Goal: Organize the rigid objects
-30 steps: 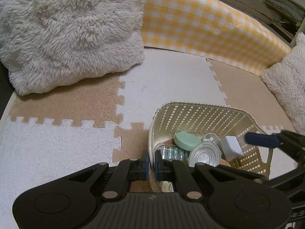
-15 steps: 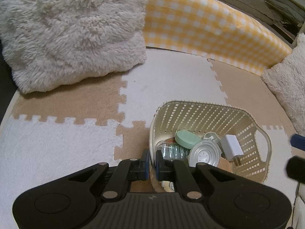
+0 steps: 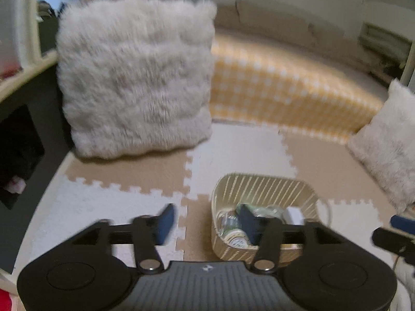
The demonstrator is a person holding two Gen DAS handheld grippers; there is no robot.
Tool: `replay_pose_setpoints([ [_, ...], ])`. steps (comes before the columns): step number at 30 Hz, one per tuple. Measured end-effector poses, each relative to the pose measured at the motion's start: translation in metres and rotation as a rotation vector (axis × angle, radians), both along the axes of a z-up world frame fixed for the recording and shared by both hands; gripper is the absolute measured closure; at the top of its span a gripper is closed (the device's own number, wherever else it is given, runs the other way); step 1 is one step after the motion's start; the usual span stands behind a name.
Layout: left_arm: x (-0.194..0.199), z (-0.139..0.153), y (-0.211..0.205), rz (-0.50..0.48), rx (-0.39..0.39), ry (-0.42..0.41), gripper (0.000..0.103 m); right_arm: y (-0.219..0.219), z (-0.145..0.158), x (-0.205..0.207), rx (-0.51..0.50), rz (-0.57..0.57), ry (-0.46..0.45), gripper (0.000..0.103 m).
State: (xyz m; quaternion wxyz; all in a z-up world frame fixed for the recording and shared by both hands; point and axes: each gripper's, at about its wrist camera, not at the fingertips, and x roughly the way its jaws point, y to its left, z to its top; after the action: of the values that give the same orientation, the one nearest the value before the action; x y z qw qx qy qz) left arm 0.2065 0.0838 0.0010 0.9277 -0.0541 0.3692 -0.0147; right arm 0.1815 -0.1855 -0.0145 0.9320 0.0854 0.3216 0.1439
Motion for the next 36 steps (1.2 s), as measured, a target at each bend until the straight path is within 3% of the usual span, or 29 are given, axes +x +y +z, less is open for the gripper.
replay_pose_setpoints([
  [2,-0.017,0.009,-0.004,-0.002,0.007,-0.034,0.025,-0.001,0.003,-0.010,-0.010,-0.006,-0.008,0.000],
  [11,-0.083,0.027,-0.022,-0.006,0.014,-0.100,0.014,-0.011,0.015,-0.056,-0.038,-0.053,-0.059,0.000],
  [14,-0.100,0.029,-0.027,0.008,0.033,-0.111,0.006,-0.012,0.019,-0.071,-0.061,-0.075,-0.085,0.000],
  [20,-0.128,0.023,-0.033,0.024,0.070,-0.148,0.000,-0.015,0.019,-0.093,-0.089,-0.105,-0.098,0.000],
  [36,-0.157,0.006,-0.044,0.068,0.125,-0.206,0.000,-0.012,0.007,-0.128,-0.150,-0.133,-0.156,0.000],
])
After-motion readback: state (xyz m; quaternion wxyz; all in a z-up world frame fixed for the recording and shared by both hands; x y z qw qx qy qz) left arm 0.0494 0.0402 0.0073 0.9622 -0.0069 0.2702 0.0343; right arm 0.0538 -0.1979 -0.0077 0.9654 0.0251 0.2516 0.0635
